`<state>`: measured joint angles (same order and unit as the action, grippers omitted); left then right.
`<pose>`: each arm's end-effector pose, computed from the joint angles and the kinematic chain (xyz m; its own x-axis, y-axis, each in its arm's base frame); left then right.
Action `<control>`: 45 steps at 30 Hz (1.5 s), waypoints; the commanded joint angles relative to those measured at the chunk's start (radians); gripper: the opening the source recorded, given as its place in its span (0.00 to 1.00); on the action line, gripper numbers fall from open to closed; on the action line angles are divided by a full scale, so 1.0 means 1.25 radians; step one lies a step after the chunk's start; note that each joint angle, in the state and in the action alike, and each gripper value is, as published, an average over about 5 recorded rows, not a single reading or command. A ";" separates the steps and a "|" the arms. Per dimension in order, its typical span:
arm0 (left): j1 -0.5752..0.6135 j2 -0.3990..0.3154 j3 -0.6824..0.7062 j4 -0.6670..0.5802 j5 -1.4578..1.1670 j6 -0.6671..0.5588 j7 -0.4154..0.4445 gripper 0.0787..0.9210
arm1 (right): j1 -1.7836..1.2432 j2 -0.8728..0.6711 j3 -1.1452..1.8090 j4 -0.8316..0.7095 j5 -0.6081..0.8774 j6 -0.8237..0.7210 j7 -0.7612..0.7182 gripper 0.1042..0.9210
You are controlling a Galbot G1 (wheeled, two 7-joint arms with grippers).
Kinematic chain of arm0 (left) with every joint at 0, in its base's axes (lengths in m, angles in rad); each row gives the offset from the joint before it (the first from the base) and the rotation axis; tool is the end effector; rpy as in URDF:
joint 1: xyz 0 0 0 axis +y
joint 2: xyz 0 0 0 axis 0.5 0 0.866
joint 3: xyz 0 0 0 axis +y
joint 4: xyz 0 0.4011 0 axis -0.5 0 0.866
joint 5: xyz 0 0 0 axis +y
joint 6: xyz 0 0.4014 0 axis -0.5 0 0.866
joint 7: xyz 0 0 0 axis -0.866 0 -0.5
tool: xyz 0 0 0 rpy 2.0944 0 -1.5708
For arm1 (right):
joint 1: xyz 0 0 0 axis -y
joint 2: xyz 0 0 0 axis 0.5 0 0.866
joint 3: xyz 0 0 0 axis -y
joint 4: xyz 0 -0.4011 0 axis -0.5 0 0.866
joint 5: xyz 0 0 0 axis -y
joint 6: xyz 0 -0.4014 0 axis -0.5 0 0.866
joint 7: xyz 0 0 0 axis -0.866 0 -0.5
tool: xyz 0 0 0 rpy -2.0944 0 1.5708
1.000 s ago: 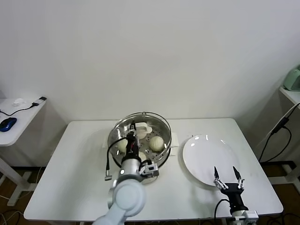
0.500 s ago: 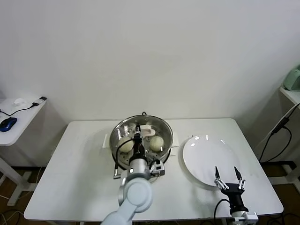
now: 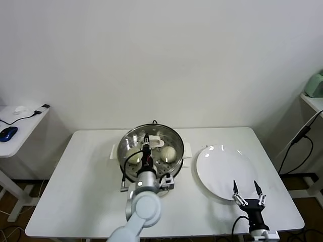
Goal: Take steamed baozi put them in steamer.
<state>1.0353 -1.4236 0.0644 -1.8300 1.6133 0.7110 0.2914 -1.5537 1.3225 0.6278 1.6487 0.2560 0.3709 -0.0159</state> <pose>0.3267 -0.1691 -0.3227 -0.9930 -0.1122 0.0380 0.0387 -0.0041 0.9992 0.1791 -0.1313 -0.4976 -0.9976 0.0598 0.0335 0.0588 0.9978 -0.0320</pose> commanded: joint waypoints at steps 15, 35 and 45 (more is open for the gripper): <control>0.014 0.006 -0.002 -0.008 -0.005 -0.007 -0.011 0.35 | 0.005 0.002 -0.005 0.004 -0.003 -0.004 -0.011 0.88; 0.098 0.087 0.007 -0.221 -0.169 -0.023 -0.045 0.88 | -0.001 0.013 -0.022 0.034 0.019 -0.039 -0.022 0.88; 0.188 0.104 -0.199 -0.317 -0.537 -0.201 -0.304 0.88 | -0.008 0.001 -0.015 0.045 0.014 -0.035 -0.031 0.88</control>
<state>1.2784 -1.2889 -0.2803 -2.1660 0.8545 0.4436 -0.0132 -1.5588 1.3280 0.6060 1.6852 0.2673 0.3245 -0.0503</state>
